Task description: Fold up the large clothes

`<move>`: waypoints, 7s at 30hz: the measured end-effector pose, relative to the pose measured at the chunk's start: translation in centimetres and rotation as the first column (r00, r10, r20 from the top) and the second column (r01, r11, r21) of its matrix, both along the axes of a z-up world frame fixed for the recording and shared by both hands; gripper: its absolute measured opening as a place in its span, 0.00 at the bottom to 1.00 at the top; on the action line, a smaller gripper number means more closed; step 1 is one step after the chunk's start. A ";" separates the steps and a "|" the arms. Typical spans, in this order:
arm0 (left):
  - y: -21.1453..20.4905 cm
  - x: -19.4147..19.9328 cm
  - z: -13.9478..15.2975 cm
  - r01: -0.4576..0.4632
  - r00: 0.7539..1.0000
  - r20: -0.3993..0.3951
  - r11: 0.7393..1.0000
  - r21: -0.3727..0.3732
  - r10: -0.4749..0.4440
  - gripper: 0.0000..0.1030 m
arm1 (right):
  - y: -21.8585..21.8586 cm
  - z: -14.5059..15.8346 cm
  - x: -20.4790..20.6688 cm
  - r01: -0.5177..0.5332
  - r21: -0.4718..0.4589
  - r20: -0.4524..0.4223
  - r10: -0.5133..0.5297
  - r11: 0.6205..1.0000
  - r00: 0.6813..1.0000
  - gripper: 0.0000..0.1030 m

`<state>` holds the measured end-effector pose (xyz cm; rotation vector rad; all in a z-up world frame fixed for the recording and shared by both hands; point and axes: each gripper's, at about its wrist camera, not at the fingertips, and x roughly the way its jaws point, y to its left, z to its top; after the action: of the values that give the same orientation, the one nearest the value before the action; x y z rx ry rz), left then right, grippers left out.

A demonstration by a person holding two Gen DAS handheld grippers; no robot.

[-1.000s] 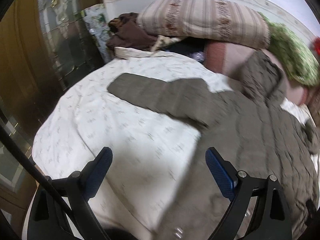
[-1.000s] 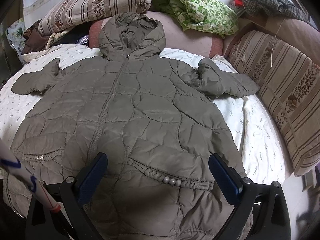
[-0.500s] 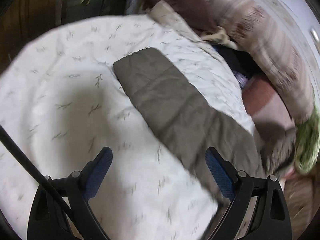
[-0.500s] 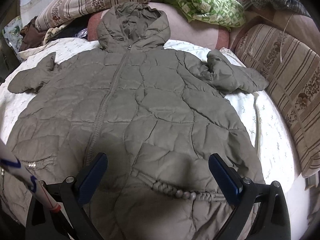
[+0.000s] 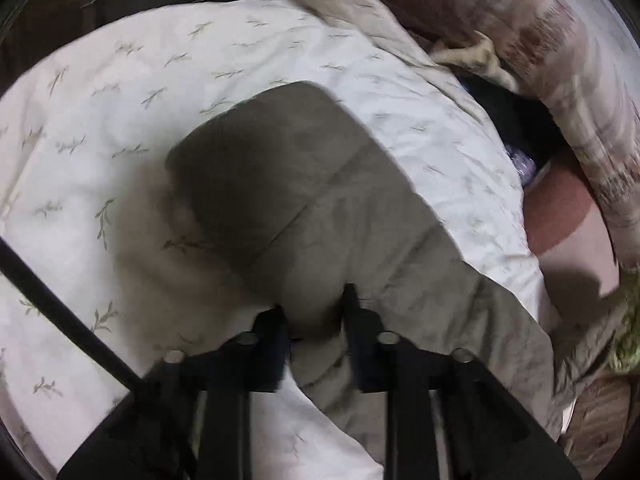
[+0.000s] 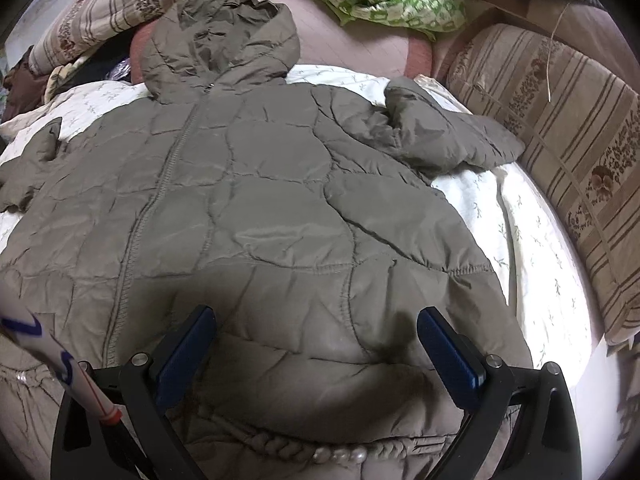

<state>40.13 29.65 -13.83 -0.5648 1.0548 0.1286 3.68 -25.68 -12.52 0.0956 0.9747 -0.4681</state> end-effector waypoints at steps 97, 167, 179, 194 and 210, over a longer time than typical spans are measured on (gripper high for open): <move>-27.0 -23.0 3.2 0.394 0.860 0.120 0.795 0.461 -0.496 0.64 | -36.1 2.4 1.1 0.378 0.588 0.168 -0.565 0.715 0.808 0.71; -16.3 -21.4 7.0 0.132 0.942 0.216 0.878 0.460 -0.255 0.66 | 12.3 1.6 24.9 -0.384 0.223 -0.041 0.403 0.896 0.914 0.38; -20.3 -23.3 5.8 0.235 0.920 0.178 0.854 0.464 -0.349 0.66 | 3.5 5.5 10.2 -0.322 0.148 0.028 0.321 0.935 0.947 0.51; -26.6 -25.0 2.4 0.388 0.879 0.041 0.762 0.519 -0.476 0.66 | -7.0 0.7 -2.1 -0.111 0.313 -0.043 0.131 0.943 0.991 0.56; -26.2 -21.6 9.3 0.284 0.875 0.224 0.828 0.483 -0.430 0.66 | -4.3 18.1 5.9 -0.231 0.194 0.159 0.202 0.953 0.966 0.63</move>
<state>18.50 3.42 -4.55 0.0367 0.7564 -0.0653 9.53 -29.98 5.55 0.2074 0.8845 -0.1518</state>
